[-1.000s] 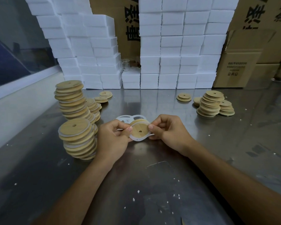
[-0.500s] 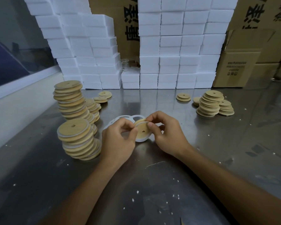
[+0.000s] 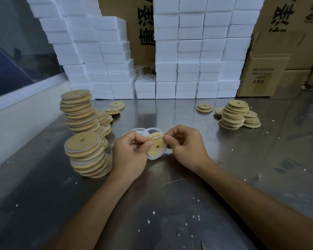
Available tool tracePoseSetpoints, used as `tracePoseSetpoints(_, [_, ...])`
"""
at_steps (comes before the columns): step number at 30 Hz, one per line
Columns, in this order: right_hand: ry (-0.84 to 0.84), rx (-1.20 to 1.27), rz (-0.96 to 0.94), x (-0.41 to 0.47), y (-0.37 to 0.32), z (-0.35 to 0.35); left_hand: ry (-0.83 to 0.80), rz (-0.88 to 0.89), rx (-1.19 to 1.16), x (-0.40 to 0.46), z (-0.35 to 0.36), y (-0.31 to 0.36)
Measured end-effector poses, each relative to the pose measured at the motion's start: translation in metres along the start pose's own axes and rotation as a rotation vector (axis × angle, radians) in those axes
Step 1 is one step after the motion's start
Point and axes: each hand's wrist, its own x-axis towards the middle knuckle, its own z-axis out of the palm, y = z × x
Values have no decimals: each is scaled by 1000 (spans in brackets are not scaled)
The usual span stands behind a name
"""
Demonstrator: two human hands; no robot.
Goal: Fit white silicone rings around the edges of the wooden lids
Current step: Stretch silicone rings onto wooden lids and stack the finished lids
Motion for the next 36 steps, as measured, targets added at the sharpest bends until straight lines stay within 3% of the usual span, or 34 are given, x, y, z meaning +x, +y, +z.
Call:
tracePoseSetpoints(7, [-27,122,75,1,-3,-5,-11,-7,-11,-1,-1,0])
tracePoseSetpoints(16, [-103,90,57,0,0,-8,14,-231,-124,-3,0,6])
tracePoseSetpoints(24, [0,-5,-115,-1,3,-2,60,-56,-45,-4,-2,6])
tracePoseSetpoints(31, [-36,78,-22,2,2,-3,68,-283,-139,-2,0,9])
tracePoseSetpoints(36, [-61,125,43,2,3,-4,61,-283,-124,-3,-2,12])
